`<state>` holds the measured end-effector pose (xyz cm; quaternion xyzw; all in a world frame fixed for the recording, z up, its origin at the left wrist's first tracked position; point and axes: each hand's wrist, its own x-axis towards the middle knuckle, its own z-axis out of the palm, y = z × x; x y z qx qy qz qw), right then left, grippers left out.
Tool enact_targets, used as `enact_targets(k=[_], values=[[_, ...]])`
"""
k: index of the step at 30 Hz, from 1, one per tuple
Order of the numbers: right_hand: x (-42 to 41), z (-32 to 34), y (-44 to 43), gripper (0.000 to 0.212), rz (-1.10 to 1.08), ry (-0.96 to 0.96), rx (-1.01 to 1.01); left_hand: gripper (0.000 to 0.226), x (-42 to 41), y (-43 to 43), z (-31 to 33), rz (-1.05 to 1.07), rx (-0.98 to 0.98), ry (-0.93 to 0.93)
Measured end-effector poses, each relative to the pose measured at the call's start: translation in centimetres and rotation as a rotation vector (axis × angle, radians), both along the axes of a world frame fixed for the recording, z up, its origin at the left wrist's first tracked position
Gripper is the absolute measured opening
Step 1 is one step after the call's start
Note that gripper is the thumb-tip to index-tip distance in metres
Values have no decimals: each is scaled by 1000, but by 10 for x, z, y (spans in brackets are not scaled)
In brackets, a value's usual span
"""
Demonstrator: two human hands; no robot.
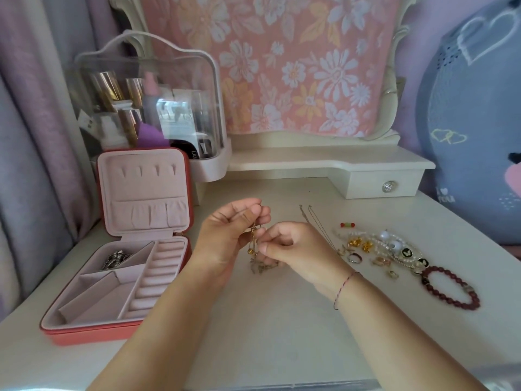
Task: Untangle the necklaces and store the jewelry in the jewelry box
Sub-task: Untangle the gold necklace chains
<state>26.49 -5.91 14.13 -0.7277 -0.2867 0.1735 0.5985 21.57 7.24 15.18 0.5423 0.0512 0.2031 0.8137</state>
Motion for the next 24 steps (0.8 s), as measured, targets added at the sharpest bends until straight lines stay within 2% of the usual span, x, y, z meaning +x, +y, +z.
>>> enact_targets(k=[3, 5, 10, 12, 19, 24], values=[[1, -2, 2, 9, -13, -65, -51, 23, -1, -1, 0, -63, -49, -19], [1, -4, 2, 5, -11, -98, -71, 25, -1, -2, 0, -115, -78, -32], [4, -3, -1, 4, -43, -84, -32, 38, -1, 1, -1, -133, -94, -49], [6, 0, -3, 6, -70, -23, 17, 41, 0, 2, -2, -101, -50, -25], [10, 9, -6, 14, -23, 376, 264, 41, -1, 2, -4, -56, -19, 27], [11, 9, -8, 13, 0, 424, 285, 37, -1, 1, -6, -94, 6, 51]])
